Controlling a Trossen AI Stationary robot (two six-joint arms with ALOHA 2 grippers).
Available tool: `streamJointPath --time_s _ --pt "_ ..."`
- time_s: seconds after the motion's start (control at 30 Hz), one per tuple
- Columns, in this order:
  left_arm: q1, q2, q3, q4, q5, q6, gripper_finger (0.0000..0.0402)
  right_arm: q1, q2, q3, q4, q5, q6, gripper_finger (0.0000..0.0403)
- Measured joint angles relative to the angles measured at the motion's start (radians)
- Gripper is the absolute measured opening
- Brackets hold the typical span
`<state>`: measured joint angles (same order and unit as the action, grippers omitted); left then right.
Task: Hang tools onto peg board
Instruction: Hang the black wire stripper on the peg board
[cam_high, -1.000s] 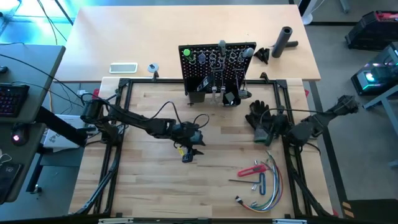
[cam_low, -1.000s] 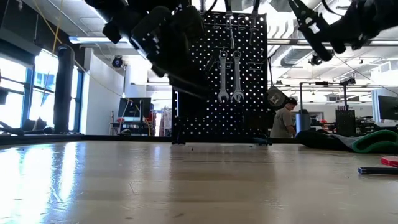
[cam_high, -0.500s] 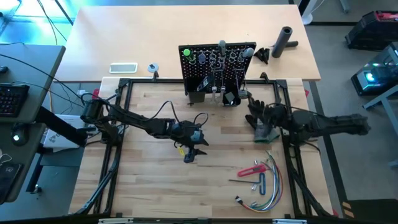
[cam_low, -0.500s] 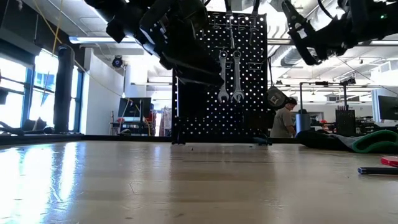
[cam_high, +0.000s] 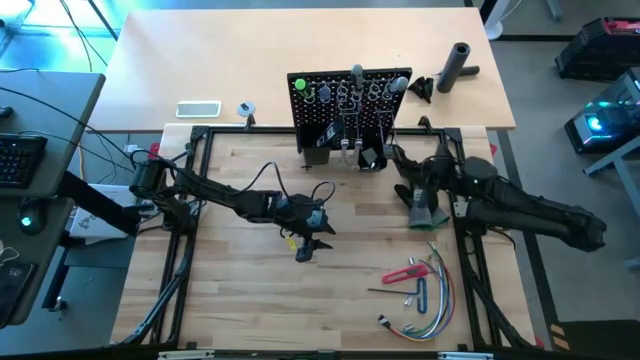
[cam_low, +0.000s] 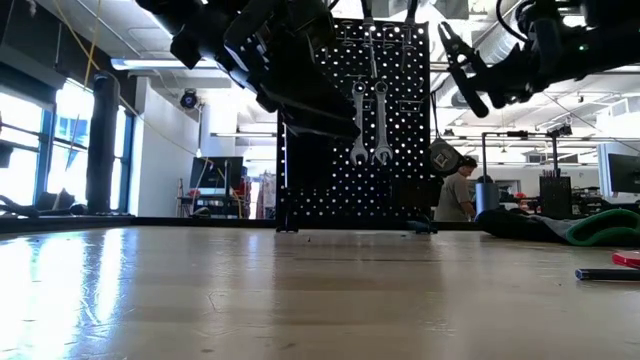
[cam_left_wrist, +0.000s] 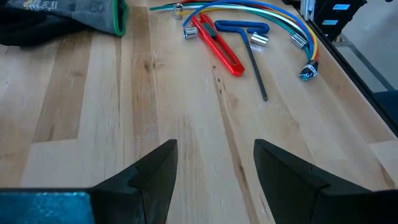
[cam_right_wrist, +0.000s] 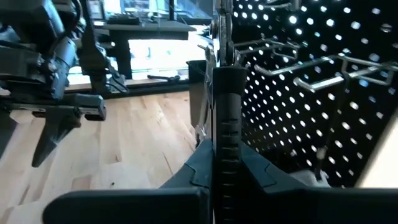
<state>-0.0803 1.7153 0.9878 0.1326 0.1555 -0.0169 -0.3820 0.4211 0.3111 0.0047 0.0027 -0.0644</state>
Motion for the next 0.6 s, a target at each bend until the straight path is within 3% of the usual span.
streamJointPath --time_s 0.27,0.6 --pt "-0.001 0.0 0.0 -0.005 0.0 0.002 0.0207 -0.119 0.146 0.0 0.169 -0.22 0.005 0.002" --pt "-0.003 0.0 0.0 -0.01 -0.001 0.011 0.0207 -0.184 0.361 0.0 0.411 -0.319 0.03 0.002"
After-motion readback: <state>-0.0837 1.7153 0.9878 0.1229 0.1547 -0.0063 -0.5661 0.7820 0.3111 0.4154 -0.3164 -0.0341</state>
